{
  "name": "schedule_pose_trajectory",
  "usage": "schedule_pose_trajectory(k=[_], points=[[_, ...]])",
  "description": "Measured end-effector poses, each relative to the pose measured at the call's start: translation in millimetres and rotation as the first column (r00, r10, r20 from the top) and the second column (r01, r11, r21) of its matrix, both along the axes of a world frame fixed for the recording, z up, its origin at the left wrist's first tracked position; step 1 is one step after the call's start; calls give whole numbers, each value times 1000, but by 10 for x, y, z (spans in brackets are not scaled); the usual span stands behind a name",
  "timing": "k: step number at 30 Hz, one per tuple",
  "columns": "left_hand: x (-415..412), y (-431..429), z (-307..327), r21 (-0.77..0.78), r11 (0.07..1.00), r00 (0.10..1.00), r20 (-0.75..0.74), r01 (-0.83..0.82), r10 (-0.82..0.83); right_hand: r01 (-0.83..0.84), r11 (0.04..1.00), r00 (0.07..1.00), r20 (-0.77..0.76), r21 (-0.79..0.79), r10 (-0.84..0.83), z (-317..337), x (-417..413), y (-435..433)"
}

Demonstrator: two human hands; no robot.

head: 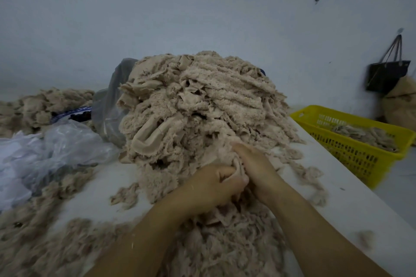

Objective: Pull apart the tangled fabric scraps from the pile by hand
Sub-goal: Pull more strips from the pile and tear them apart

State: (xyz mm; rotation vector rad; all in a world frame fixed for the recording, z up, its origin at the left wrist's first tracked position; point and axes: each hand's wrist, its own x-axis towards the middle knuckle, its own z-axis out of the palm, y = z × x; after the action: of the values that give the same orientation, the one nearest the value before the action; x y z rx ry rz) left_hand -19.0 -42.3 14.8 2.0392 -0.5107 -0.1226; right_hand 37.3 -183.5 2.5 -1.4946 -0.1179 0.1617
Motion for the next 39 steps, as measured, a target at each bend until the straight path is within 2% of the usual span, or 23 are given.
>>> schedule_pose_trajectory(k=[2, 4, 7, 10, 13, 17, 19, 21, 22, 24, 26, 28, 29, 30, 33, 35, 36, 37, 39], points=[[45, 39, 32, -114, 974, 978, -100, -196, 185, 28, 1000, 997, 73, 4, -29, -8, -12, -14], [129, 88, 17, -291, 889, 930, -209, -354, 302, -14, 994, 981, 189, -110, 35, -37, -59, 2], [207, 148, 2, -523, 770, 887, -447, -364, 115, -113, 930, 933, 285, -349, 220, -64, -129, 127], [261, 233, -1, -606, 641, 785, -619, -470, -10, -208, 857, 888, 277, -471, 368, -116, -179, 249], [295, 256, 2, -676, 457, 729, -680, -579, -83, -291, 845, 859, 267, -448, 437, -89, -215, 249], [374, 394, 16, -729, 108, 714, -684, -676, -147, -400, 804, 843, 168, -440, 511, -34, -261, 180], [428, 540, 2, -712, -31, 710, -696, -702, -105, -456, 818, 848, 109, -350, 519, 16, -245, 160], [461, 624, -15, -696, -119, 706, -701, -709, -101, -460, 872, 873, 94, -167, 478, 97, -254, 94], [487, 656, -34, -692, -161, 709, -699, -704, -97, -443, 896, 890, 98, -40, 444, 137, -244, 62], [507, 731, -71, -679, -231, 705, -707, -697, -47, -298, 932, 954, 104, 206, 282, 215, -180, -6], [517, 817, -79, -667, -264, 688, -726, -697, 18, -163, 875, 982, 160, 455, 100, 303, -102, -157], [496, 838, -67, -678, -278, 698, -715, -680, 37, -86, 778, 989, 147, 623, -9, 376, -46, -316], [486, 788, -38, -705, -241, 715, -697, -667, 60, -68, 756, 990, 135, 651, -27, 370, -29, -347], [484, 696, -12, -742, -155, 736, -669, -652, 107, -65, 763, 993, 118, 644, -15, 341, -19, -330], [395, 336, 28, -754, 278, 796, -505, -595, 334, -68, 804, 998, 44, 591, 52, 263, -52, -175], [242, 179, 60, -591, 583, 820, -279, -557, 500, -69, 803, 998, 36, 592, 59, 260, -58, -131], [167, 135, 69, -470, 727, 857, -146, -500, 495, -79, 802, 997, 52, 593, 60, 267, -61, -123], [97, 103, 79, -352, 832, 898, -64, -428, 435, -83, 800, 996, 66, 594, 54, 264, -62, -117], [66, 69, 50, -116, 942, 949, -58, -315, 310, -55, 789, 998, 55, 611, 26, 252, -62, -122]])
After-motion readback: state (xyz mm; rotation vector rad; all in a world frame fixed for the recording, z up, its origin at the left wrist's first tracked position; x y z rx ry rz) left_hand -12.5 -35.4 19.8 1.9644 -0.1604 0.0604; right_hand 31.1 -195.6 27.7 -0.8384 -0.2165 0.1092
